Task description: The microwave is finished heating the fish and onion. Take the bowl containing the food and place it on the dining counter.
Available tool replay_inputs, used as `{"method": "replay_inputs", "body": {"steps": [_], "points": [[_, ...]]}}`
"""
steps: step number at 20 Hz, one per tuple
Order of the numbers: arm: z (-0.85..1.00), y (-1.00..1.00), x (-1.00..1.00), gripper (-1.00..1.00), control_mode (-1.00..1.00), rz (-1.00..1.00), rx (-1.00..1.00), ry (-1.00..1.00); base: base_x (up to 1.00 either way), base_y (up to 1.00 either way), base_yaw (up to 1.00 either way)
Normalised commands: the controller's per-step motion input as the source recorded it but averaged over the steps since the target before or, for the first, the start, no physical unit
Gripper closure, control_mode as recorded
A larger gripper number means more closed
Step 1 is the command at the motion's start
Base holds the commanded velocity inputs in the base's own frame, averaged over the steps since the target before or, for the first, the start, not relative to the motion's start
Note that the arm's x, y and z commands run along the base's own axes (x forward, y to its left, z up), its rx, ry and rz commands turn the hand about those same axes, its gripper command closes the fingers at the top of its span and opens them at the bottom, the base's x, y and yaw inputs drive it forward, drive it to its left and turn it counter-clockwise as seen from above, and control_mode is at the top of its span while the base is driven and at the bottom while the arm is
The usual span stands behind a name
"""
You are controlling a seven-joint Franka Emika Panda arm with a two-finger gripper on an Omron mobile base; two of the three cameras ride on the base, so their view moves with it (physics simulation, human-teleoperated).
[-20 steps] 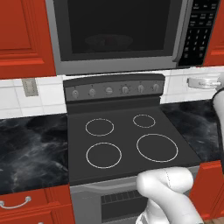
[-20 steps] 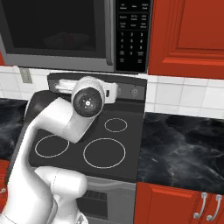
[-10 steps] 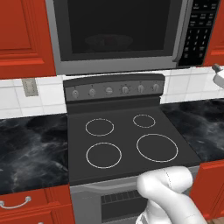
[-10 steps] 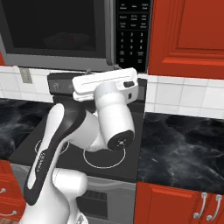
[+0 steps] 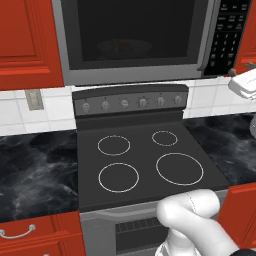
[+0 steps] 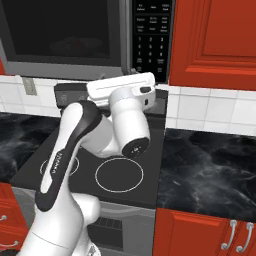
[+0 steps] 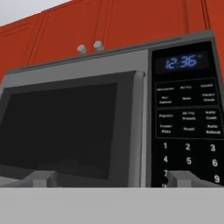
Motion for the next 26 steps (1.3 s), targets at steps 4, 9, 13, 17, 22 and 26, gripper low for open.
{"method": "replay_inputs", "body": {"steps": [4,9,13,17,22,26], "points": [[0.18,0.0,0.61,-1.0,-1.0,-0.03,0.0,0.07,0.0,0.0,0.0],[0.15,0.0,0.78,-1.0,-1.0,-0.03,0.0,0.07,0.0,0.0,0.0],[0.11,0.0,0.81,-1.0,-1.0,-0.03,0.0,0.08,0.0,0.0,0.0],[0.11,0.0,0.73,-1.0,-1.0,-0.02,0.0,0.08,0.0,0.0,0.0],[0.07,0.02,0.63,-1.0,-1.0,-0.04,0.0,0.06,0.0,0.0,0.0],[0.01,0.01,0.55,-1.0,-1.0,-0.01,0.0,0.04,0.0,0.0,0.0]]}}
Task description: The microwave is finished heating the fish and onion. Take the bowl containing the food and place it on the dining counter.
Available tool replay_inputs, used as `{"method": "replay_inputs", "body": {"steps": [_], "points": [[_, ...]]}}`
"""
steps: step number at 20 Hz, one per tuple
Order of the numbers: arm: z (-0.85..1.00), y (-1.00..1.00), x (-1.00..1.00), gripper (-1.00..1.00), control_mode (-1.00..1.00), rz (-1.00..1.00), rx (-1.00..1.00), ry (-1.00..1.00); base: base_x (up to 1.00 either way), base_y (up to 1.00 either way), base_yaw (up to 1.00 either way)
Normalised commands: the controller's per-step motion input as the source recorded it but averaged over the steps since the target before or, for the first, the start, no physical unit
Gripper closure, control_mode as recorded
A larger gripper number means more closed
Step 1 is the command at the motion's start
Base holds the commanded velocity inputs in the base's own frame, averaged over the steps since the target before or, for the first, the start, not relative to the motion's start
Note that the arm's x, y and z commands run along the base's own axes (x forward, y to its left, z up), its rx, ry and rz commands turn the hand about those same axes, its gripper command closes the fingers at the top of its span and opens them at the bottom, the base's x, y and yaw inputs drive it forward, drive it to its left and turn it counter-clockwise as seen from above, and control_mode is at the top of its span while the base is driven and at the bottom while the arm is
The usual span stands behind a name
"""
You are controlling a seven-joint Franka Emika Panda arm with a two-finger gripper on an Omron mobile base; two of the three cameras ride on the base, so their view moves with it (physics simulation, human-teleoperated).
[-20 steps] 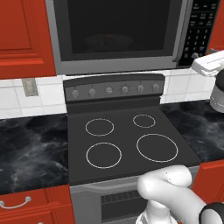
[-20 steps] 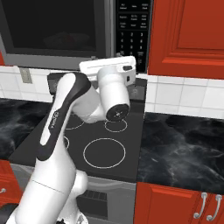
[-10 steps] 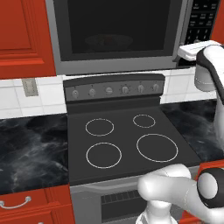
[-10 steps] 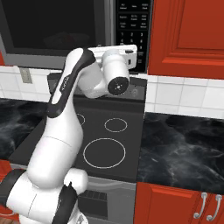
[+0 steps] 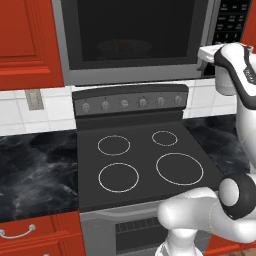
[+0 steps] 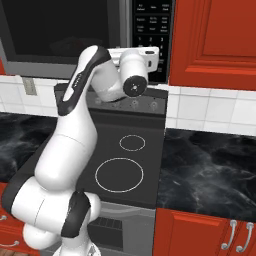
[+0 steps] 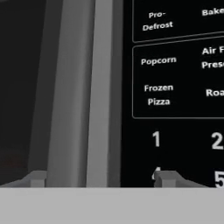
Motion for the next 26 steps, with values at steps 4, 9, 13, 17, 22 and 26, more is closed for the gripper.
{"method": "replay_inputs", "body": {"steps": [4,9,13,17,22,26], "points": [[0.0,0.02,0.32,1.0,-1.0,-0.01,0.0,0.01,0.0,0.0,0.0],[0.0,0.0,0.0,1.0,-1.0,0.0,0.0,0.0,0.0,0.0,0.0],[0.0,0.0,0.0,1.0,-1.0,0.0,0.0,0.0,0.0,0.0,0.0],[0.0,0.0,-0.03,1.0,-1.0,0.0,0.0,0.0,0.0,0.0,0.0],[0.11,0.0,-0.64,1.0,-1.0,0.0,0.01,0.0,0.0,0.0,0.0],[0.39,0.0,-1.0,1.0,-1.0,0.0,0.01,-0.03,0.0,0.0,0.0]]}}
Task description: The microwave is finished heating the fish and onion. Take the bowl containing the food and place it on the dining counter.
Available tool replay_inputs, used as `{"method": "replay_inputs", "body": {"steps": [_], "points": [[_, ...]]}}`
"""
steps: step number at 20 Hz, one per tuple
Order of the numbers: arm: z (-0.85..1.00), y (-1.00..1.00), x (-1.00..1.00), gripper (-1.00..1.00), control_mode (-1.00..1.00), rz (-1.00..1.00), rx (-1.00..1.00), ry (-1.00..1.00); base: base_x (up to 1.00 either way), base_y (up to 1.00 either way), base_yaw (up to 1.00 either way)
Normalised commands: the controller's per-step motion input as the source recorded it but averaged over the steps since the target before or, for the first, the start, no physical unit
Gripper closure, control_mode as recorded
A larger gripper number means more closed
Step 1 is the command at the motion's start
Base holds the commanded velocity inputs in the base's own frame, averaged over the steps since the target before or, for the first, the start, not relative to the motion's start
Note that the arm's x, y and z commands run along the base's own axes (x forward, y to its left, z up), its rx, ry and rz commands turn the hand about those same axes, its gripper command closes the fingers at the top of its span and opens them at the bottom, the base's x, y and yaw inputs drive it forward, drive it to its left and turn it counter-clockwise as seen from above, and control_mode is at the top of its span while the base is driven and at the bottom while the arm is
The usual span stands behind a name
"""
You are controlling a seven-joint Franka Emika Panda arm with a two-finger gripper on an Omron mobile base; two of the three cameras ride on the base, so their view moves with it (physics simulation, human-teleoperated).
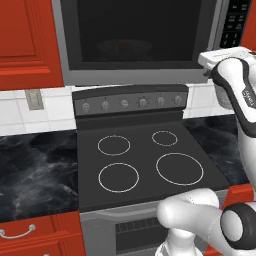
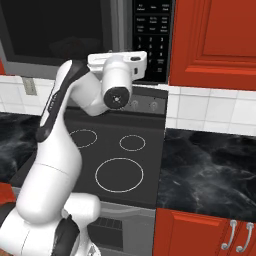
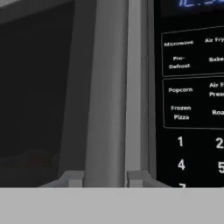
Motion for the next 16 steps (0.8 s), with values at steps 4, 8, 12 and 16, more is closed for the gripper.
{"method": "replay_inputs", "body": {"steps": [4,8,12,16], "points": [[0.63,0.0,-1.0,1.0,-1.0,-0.03,0.0,-0.03,0.0,0.0,0.0],[0.7,0.0,-1.0,1.0,-1.0,-0.07,0.0,0.0,0.0,0.0,0.0],[0.69,0.0,-1.0,1.0,-1.0,-0.1,0.0,0.0,0.0,0.0,0.0],[0.75,0.0,-1.0,1.0,-1.0,-0.08,0.0,0.0,0.0,0.0,0.0]]}}
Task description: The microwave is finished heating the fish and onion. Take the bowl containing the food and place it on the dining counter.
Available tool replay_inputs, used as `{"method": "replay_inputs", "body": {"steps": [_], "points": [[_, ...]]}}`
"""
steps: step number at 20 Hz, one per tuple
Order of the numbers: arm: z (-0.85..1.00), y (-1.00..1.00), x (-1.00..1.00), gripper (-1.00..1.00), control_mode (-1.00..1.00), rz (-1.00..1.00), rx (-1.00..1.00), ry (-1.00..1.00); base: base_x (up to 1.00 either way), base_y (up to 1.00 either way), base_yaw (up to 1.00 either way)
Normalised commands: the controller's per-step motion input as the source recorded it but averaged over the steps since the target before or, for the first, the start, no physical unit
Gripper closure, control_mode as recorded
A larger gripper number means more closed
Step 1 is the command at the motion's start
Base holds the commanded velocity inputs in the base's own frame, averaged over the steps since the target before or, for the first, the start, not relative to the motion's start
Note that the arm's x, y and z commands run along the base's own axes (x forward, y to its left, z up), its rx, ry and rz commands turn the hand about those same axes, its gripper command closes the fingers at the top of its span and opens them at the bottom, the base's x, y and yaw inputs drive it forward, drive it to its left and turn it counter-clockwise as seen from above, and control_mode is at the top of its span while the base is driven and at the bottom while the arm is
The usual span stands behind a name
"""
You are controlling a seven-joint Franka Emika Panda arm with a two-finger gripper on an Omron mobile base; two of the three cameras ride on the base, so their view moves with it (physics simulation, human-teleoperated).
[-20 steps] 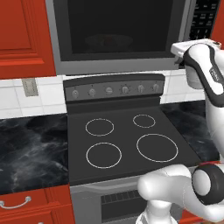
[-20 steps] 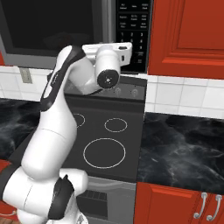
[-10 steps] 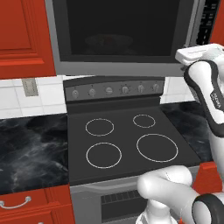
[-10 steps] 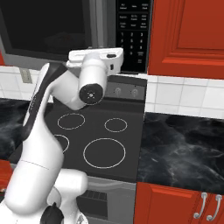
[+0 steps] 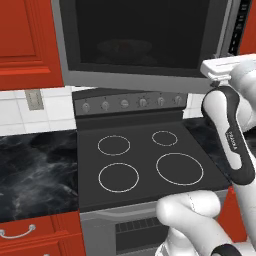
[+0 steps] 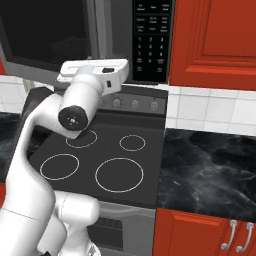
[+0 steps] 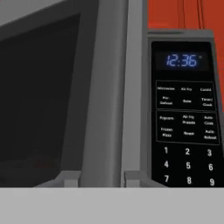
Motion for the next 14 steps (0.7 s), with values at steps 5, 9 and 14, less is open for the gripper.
{"method": "replay_inputs", "body": {"steps": [5,9,14], "points": [[0.46,0.0,-1.0,1.0,-1.0,-0.04,-0.01,-0.01,0.0,0.0,0.0],[0.06,0.0,-1.0,-1.0,-1.0,-0.02,0.0,-0.09,0.0,0.0,0.0],[0.18,0.0,-1.0,-1.0,-1.0,-0.04,-0.01,-0.03,0.0,0.0,0.0]]}}
